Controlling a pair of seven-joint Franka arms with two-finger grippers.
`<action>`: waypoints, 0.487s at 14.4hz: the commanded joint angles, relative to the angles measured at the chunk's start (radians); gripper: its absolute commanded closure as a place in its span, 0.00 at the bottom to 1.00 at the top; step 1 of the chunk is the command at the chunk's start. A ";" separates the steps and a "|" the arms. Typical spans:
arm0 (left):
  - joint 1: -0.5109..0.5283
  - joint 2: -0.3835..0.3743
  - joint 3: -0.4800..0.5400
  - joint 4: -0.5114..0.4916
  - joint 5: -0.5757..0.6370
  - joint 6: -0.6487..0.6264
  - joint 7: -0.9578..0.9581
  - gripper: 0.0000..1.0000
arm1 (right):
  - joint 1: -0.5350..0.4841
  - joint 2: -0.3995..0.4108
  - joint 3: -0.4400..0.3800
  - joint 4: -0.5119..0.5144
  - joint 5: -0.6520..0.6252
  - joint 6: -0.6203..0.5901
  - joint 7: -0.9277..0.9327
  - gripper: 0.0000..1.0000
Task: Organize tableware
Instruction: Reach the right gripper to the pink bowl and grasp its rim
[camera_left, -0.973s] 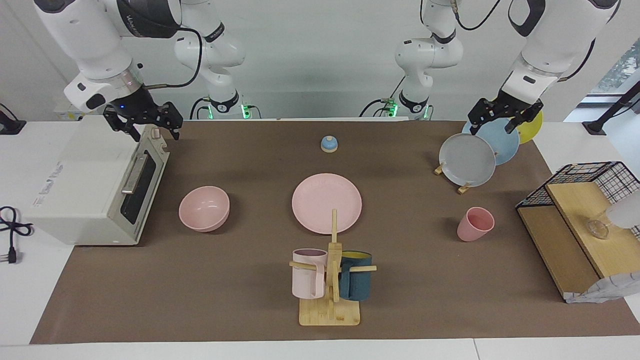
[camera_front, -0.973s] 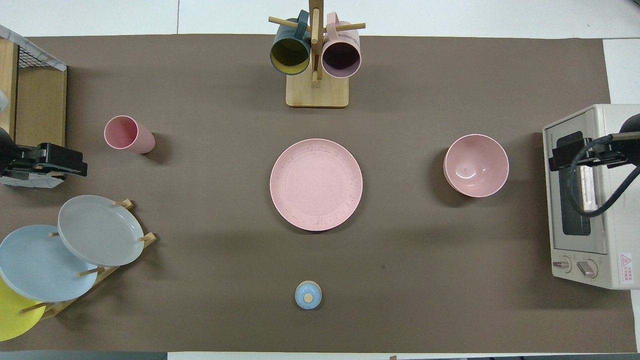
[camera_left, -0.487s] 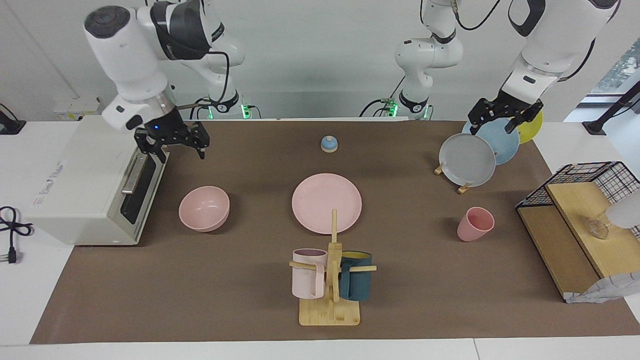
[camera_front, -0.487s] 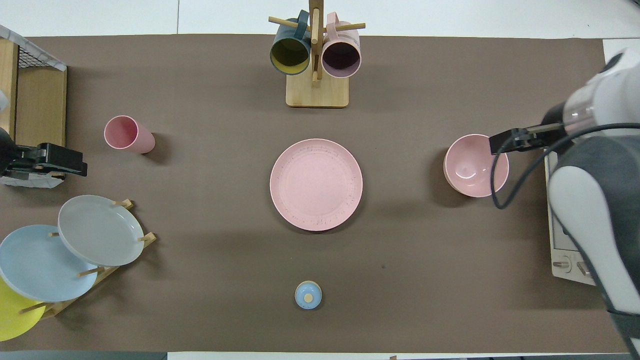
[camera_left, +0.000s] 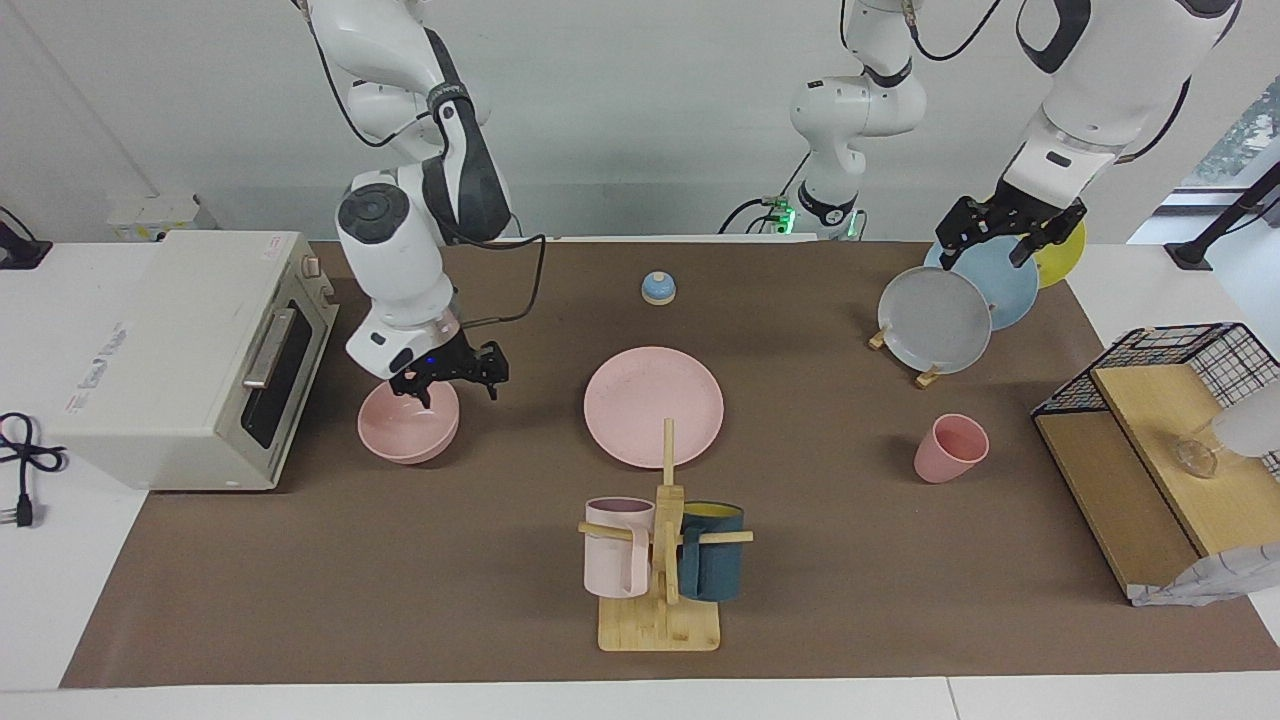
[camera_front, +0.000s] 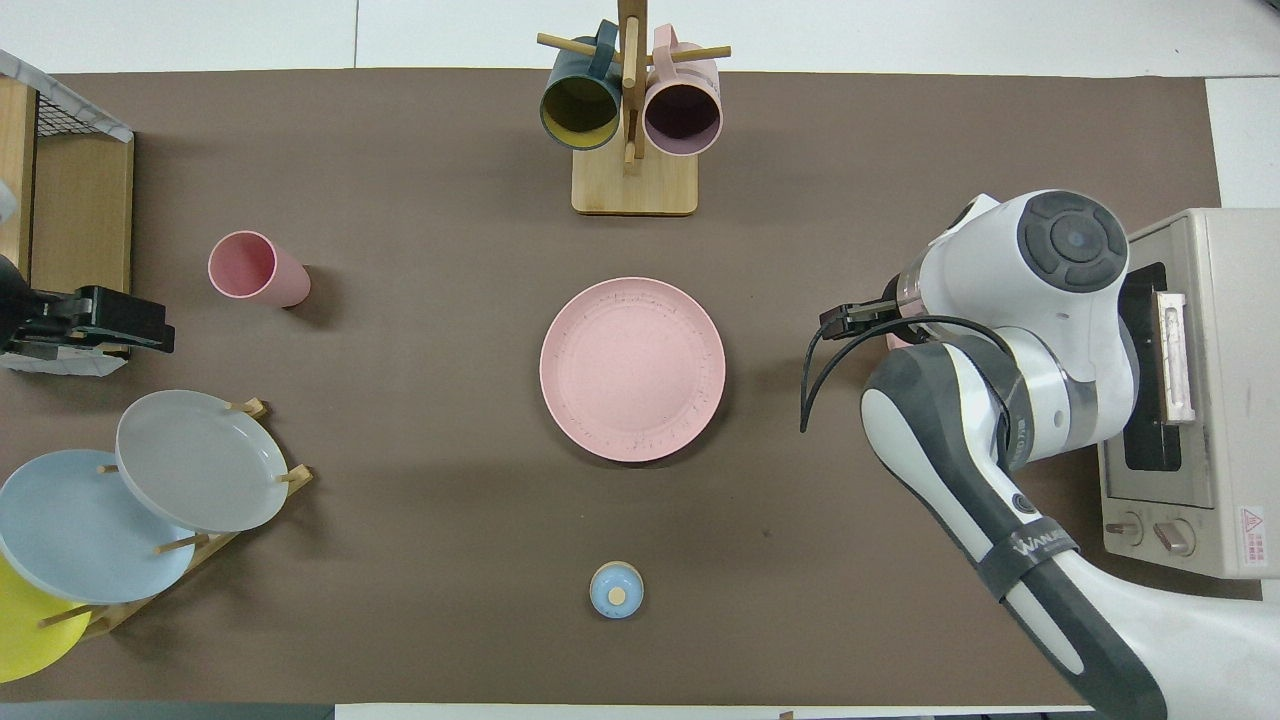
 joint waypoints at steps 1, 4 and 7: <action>0.003 -0.016 -0.003 -0.008 0.016 -0.006 -0.006 0.00 | -0.024 -0.037 0.001 -0.079 -0.014 0.041 0.007 0.00; 0.003 -0.016 -0.003 -0.008 0.016 -0.006 -0.006 0.00 | -0.027 -0.037 0.001 -0.089 -0.014 0.041 0.007 0.00; 0.002 -0.016 -0.004 -0.008 0.016 -0.003 -0.008 0.00 | -0.028 -0.011 -0.002 -0.107 -0.031 0.058 -0.016 0.25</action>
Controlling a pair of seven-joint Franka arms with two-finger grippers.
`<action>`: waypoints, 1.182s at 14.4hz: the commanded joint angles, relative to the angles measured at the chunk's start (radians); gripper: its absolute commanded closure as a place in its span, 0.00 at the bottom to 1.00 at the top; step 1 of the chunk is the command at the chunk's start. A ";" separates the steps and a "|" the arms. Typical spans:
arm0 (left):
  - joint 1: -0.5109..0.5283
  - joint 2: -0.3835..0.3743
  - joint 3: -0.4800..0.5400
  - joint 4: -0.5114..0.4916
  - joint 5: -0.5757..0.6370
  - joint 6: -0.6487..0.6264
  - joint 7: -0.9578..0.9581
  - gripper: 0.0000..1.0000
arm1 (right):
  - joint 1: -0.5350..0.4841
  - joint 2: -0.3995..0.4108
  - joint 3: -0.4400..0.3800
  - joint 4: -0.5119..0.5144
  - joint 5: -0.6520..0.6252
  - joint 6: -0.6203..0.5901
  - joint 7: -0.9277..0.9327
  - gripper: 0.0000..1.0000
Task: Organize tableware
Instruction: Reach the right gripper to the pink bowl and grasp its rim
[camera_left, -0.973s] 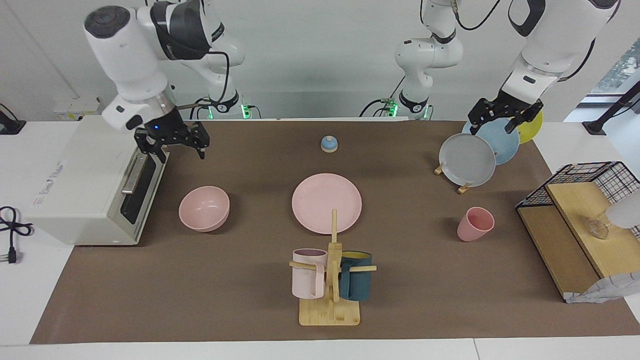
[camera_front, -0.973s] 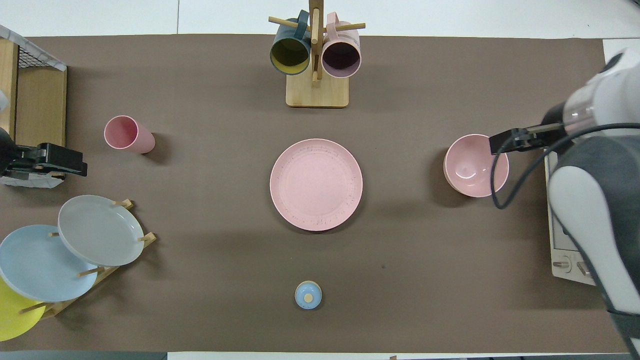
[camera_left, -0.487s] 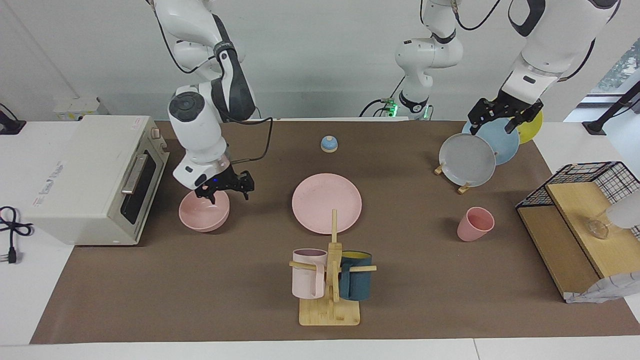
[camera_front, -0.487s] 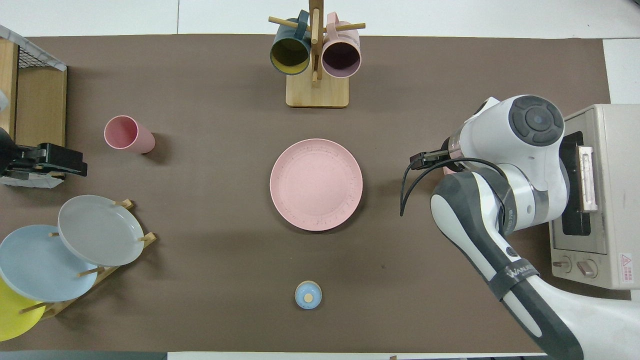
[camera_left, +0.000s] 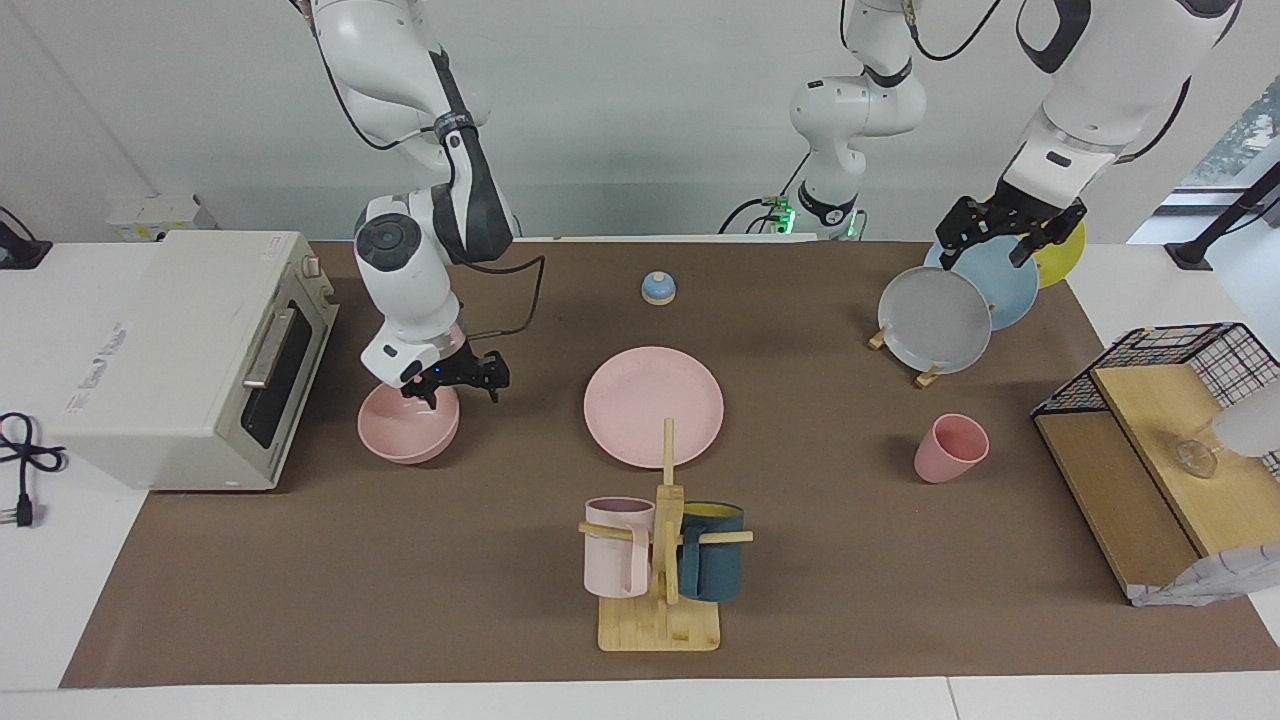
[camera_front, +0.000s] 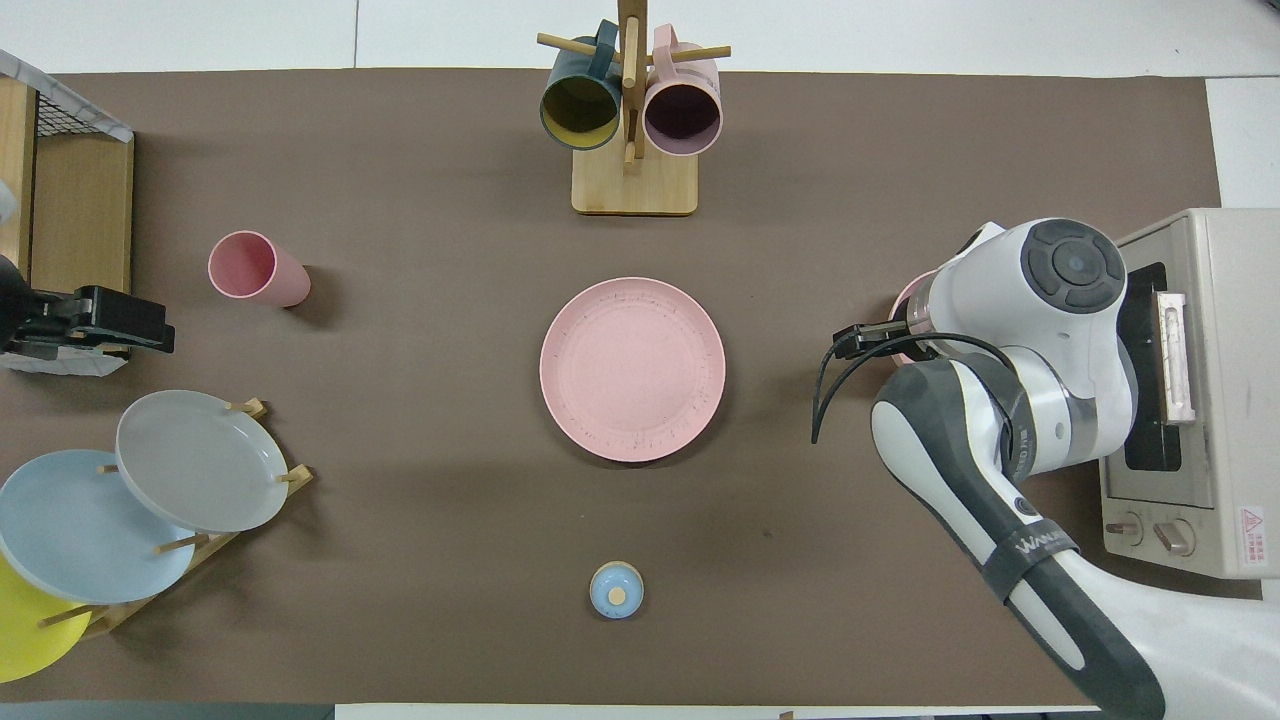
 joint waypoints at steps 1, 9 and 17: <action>0.002 -0.016 -0.004 -0.008 0.016 -0.005 -0.008 0.00 | -0.013 0.006 0.003 -0.041 -0.052 0.045 -0.034 0.35; -0.009 -0.020 -0.006 -0.013 0.016 -0.019 -0.011 0.00 | -0.004 0.026 0.006 -0.014 -0.132 0.021 -0.037 1.00; -0.006 -0.014 -0.006 -0.018 0.016 0.041 -0.009 0.00 | 0.305 0.239 0.012 0.585 -0.133 -0.450 0.330 1.00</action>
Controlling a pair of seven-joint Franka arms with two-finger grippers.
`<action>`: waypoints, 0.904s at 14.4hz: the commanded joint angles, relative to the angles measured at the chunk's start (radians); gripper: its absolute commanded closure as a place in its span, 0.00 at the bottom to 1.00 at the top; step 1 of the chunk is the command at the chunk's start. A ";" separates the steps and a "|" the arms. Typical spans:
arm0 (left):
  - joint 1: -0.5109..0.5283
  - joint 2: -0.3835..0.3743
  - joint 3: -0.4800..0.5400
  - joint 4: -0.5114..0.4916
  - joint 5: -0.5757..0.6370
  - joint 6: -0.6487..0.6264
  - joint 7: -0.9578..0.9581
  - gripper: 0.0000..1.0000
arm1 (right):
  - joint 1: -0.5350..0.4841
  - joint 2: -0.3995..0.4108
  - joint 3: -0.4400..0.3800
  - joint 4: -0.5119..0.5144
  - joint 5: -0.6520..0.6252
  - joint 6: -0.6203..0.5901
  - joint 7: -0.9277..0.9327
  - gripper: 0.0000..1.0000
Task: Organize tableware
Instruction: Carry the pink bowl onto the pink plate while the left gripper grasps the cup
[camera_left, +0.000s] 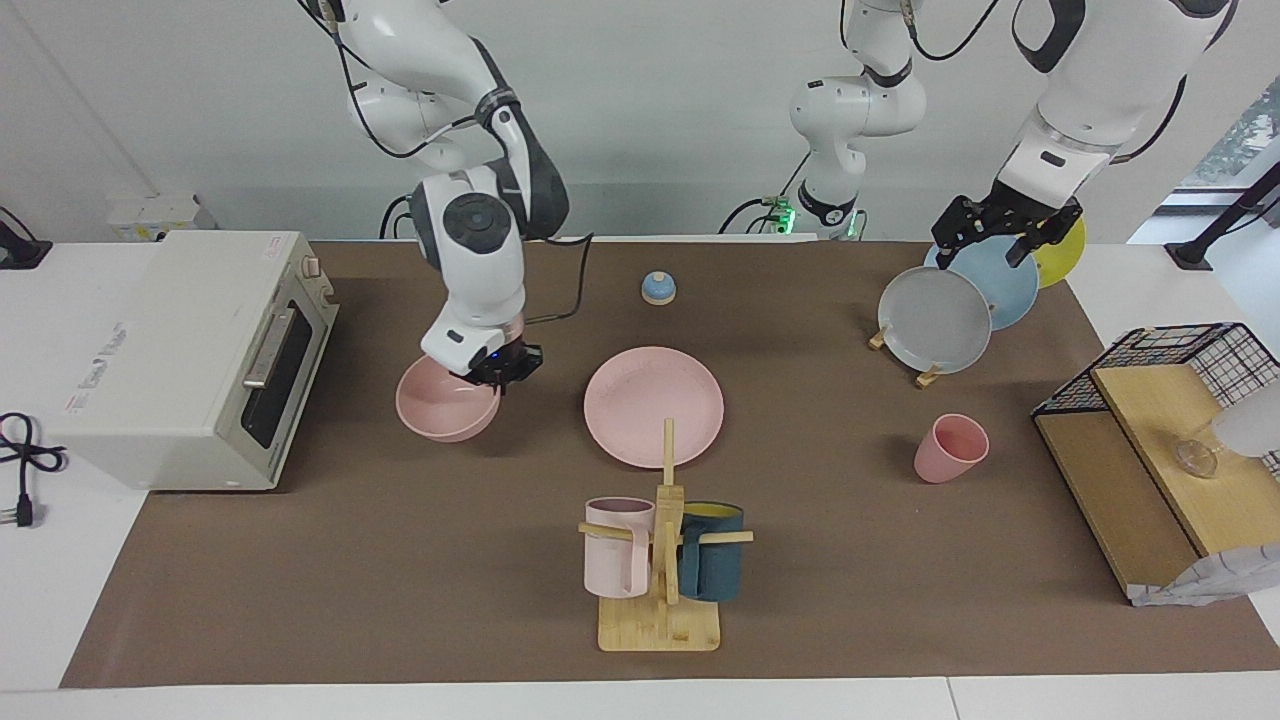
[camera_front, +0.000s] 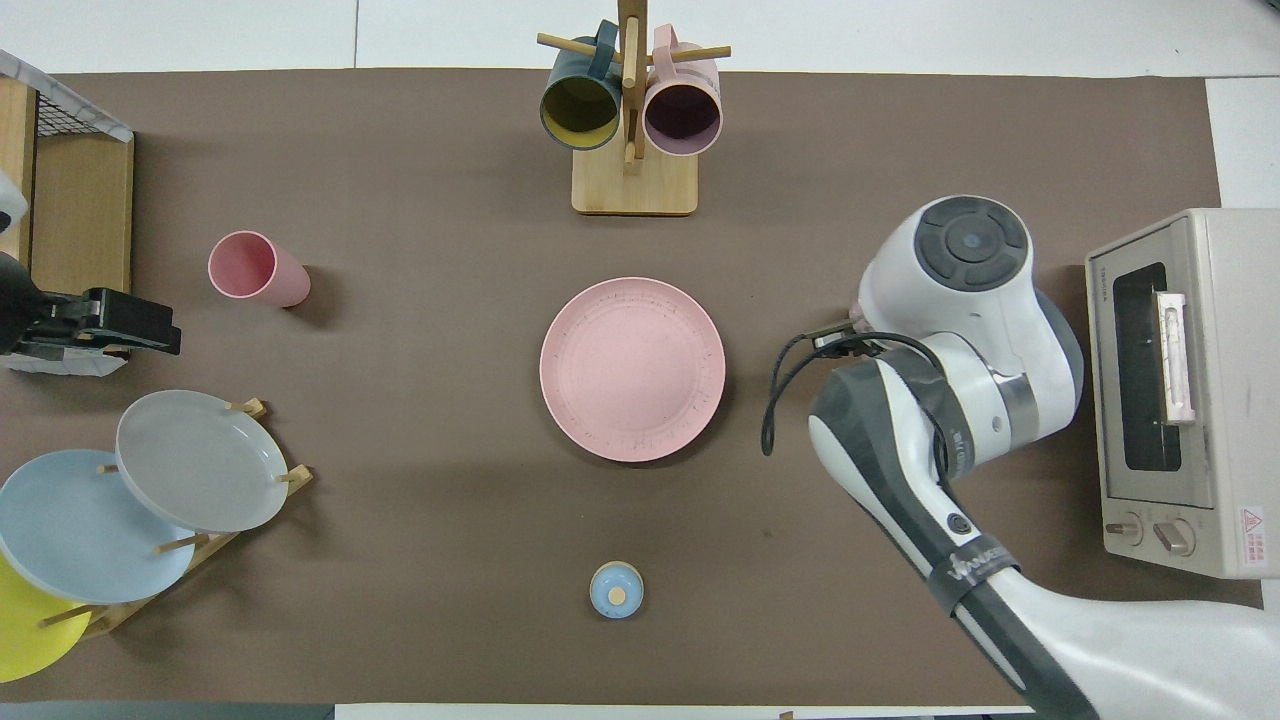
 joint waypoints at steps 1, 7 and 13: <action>-0.004 -0.010 0.002 -0.016 0.014 0.044 -0.008 0.00 | 0.129 0.222 0.001 0.352 -0.007 -0.169 0.167 1.00; 0.002 0.208 0.000 0.033 0.005 0.216 -0.009 0.00 | 0.307 0.430 0.005 0.538 -0.013 -0.087 0.414 1.00; -0.004 0.423 0.002 0.115 0.017 0.369 -0.008 0.00 | 0.323 0.439 0.007 0.486 -0.048 -0.040 0.446 1.00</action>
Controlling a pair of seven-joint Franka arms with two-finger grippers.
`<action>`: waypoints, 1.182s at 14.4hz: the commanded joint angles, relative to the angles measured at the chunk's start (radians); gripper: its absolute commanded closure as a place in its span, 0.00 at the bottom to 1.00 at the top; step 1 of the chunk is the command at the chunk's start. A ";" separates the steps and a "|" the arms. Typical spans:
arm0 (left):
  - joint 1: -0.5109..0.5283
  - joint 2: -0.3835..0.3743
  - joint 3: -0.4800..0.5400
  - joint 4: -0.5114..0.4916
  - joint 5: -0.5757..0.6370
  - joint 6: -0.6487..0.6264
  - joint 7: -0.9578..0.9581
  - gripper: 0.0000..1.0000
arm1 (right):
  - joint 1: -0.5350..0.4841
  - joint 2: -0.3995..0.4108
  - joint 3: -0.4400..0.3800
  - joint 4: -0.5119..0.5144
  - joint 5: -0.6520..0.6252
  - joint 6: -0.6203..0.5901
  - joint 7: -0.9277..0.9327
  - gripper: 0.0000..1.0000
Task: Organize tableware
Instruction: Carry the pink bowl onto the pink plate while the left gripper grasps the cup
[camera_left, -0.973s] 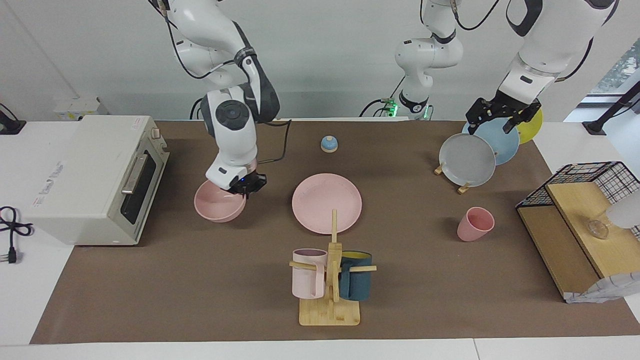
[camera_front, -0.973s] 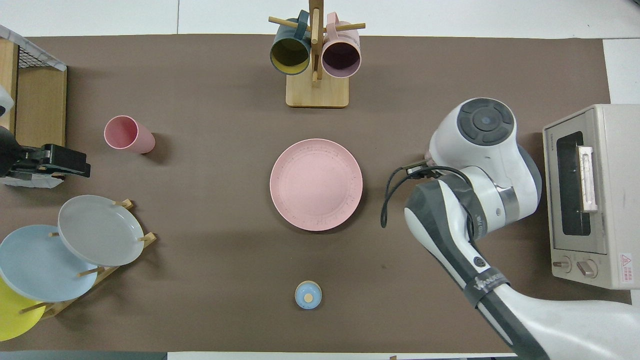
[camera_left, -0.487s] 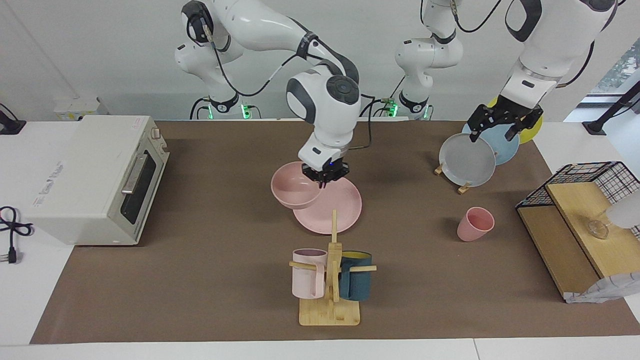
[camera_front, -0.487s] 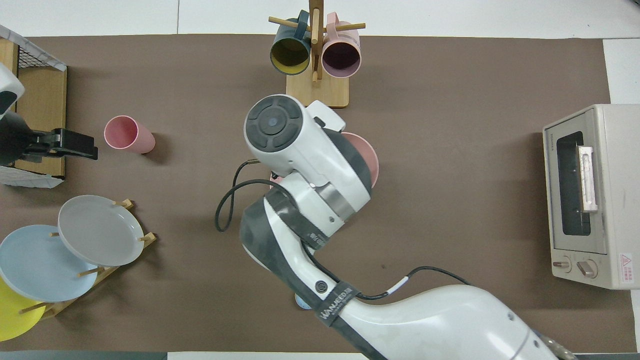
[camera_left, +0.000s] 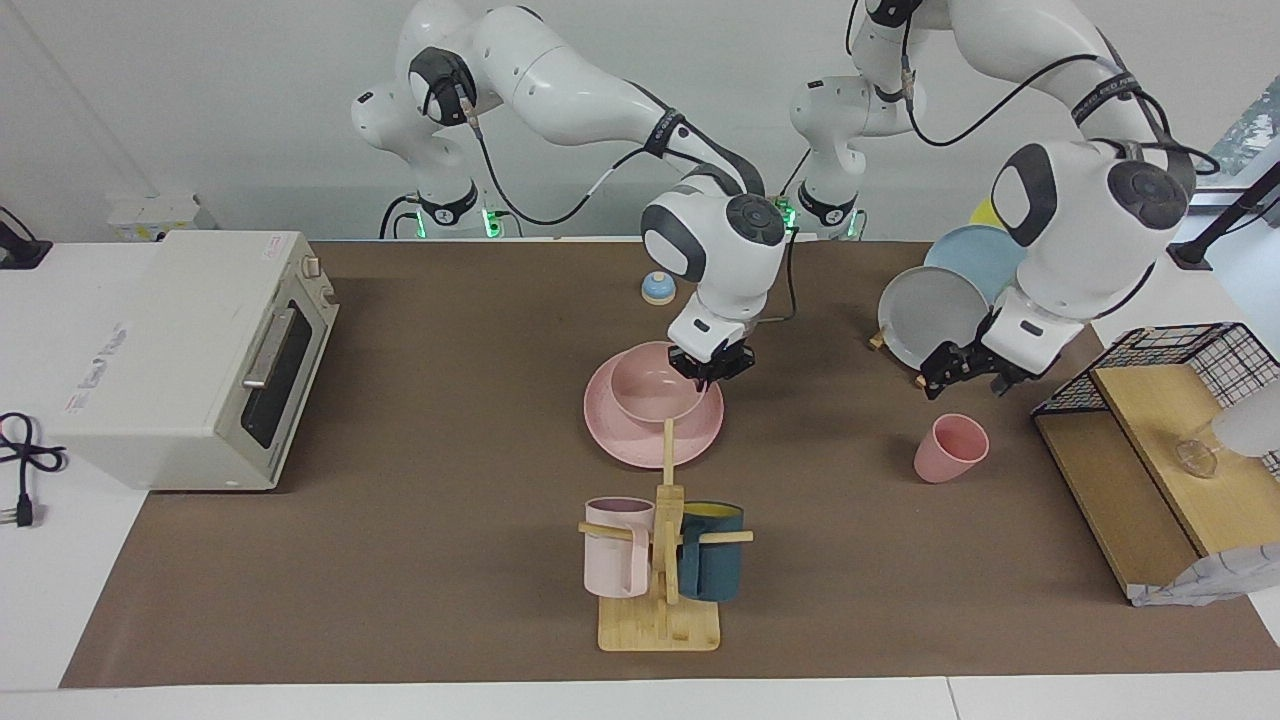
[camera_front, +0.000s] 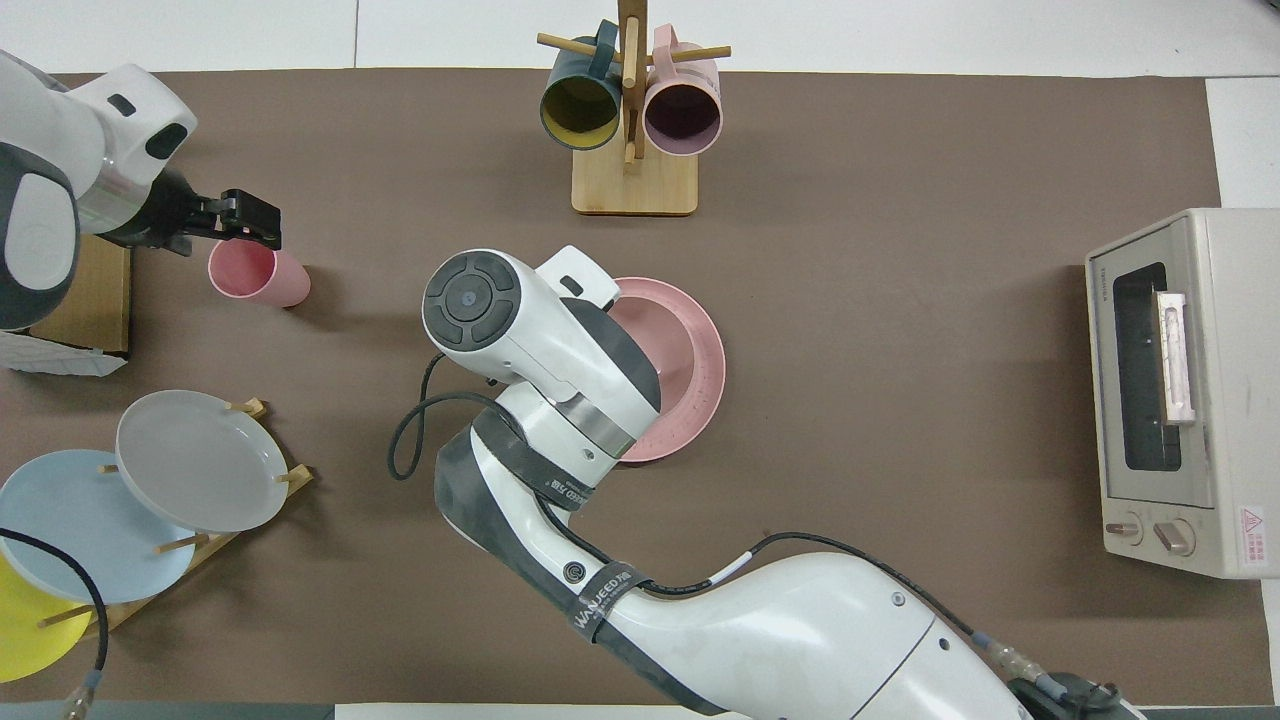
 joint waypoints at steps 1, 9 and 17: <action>-0.005 0.049 0.002 0.033 0.016 0.040 -0.008 0.00 | -0.004 -0.001 0.009 -0.011 -0.016 0.008 0.030 1.00; -0.004 0.058 0.003 -0.050 0.013 0.116 -0.012 0.00 | -0.018 -0.010 0.009 -0.033 0.031 -0.017 0.066 0.76; -0.008 0.050 0.003 -0.134 0.014 0.179 -0.057 0.05 | -0.186 -0.224 -0.002 -0.030 0.034 -0.182 -0.110 0.00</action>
